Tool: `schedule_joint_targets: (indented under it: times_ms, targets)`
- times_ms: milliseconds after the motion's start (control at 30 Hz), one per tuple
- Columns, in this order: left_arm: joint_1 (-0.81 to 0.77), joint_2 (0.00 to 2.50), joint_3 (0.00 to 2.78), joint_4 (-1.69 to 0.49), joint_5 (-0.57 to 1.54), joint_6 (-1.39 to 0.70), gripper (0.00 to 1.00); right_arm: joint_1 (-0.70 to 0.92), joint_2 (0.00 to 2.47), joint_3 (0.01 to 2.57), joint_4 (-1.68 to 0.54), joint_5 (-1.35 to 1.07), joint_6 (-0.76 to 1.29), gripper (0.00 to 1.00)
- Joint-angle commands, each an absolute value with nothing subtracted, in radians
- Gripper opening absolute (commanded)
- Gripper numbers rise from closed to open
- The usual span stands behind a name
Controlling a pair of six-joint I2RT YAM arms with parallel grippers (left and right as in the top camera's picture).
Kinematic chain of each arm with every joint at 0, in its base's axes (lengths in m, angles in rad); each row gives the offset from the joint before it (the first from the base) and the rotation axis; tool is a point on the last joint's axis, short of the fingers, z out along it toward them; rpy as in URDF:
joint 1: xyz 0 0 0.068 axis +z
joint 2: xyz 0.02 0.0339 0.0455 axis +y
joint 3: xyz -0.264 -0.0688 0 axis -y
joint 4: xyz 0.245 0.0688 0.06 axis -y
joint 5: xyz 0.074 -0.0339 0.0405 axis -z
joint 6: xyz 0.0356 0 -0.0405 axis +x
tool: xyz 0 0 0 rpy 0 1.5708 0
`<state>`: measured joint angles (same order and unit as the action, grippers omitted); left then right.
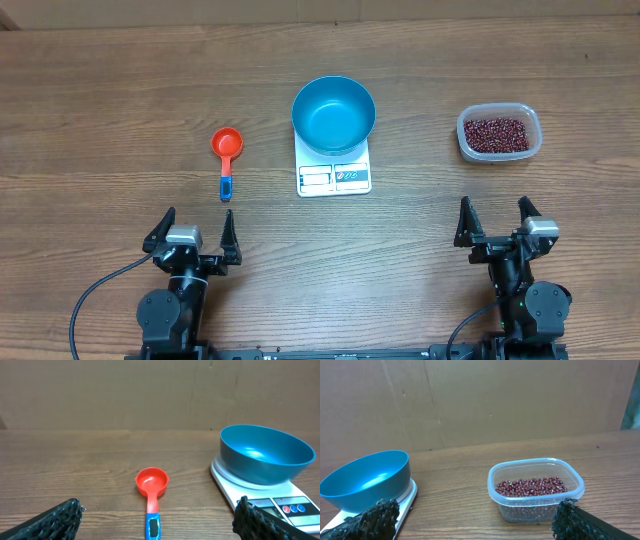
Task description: Scoop item into bowl and weigh 150g on scale
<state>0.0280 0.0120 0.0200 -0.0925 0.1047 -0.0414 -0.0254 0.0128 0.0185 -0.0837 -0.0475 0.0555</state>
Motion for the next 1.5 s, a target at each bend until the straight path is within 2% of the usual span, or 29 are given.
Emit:
schedule_joint_targets:
  times_ms: [0, 633, 1467]
  targets:
    - [0.033, 0.006, 0.072, -0.125, 0.141, -0.030, 1.00, -0.022, 0.007, 0.008, -0.081, -0.043, 0.054, 1.00]
    - [0.033, 0.049, 0.305, -0.373, 0.177, -0.029, 1.00, -0.022, 0.007, 0.008, -0.081, -0.043, 0.054, 1.00]
    - [0.033, 0.847, 0.888, -0.724, 0.177, 0.091, 1.00, -0.022, 0.007, 0.008, -0.081, -0.043, 0.054, 1.00]
